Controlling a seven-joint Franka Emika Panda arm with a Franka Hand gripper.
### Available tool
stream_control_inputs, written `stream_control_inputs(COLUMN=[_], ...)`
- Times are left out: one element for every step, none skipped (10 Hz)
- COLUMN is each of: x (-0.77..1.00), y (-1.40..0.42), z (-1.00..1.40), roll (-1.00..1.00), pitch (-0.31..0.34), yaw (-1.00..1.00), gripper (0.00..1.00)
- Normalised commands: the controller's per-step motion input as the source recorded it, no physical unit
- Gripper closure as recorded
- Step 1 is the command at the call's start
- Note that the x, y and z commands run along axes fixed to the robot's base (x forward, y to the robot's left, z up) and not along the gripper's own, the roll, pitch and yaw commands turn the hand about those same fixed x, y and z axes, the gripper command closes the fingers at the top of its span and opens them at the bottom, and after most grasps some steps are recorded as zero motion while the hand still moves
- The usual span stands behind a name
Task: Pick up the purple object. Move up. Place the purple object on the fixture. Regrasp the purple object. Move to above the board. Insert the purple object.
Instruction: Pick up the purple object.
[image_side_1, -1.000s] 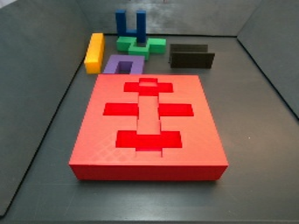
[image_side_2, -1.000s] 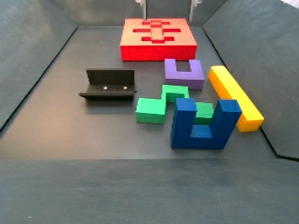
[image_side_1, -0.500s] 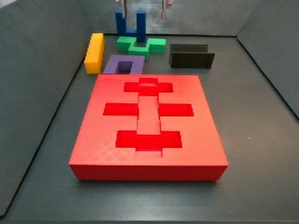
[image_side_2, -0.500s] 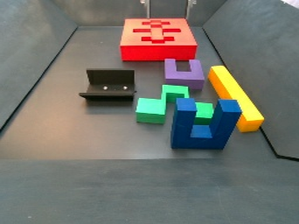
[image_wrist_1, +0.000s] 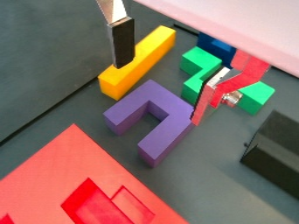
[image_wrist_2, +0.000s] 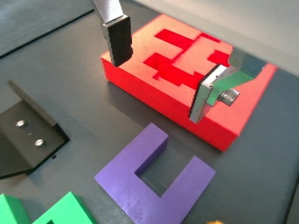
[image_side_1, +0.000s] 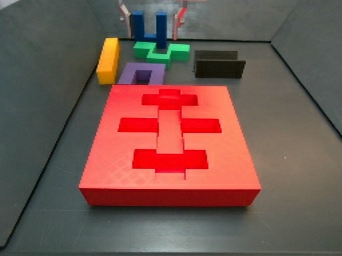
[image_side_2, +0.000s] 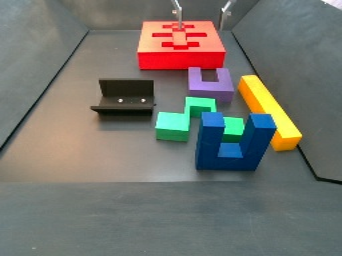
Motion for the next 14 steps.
stream_control_inputs(x=[0.00,0.00,0.00,0.00,0.00,0.00,0.06,0.27,0.35,0.16,0.11,0.00,-0.05,-0.02], y=[0.09,0.04,0.03,0.03,0.00,0.00,0.00,-0.08,-0.09,-0.21,-0.16,-0.16,0.00,0.00], z=[-0.35,-0.50,-0.49,-0.44,-0.43,-0.35,-0.14,0.00,0.00,-0.05,-0.08,-0.08,0.00,-0.26], roll=[-0.14,-0.21,-0.25,-0.24,-0.23,-0.23,-0.23,-0.19,0.00,0.24,0.34,0.40,0.00,0.42], pitch=[-0.059,-0.071,-0.037,-0.007,-0.010,-0.024,-0.010,0.000,0.093,0.107,0.127,0.069,0.000,0.070], yaw=[-0.24,0.00,0.15,0.16,0.14,0.13,0.13,0.18,0.23,0.09,0.01,0.00,0.00,-0.07], gripper=[0.00,0.00,0.00,0.00,0.00,0.00,0.00,0.00,0.00,0.00,0.00,0.00,0.00,0.00])
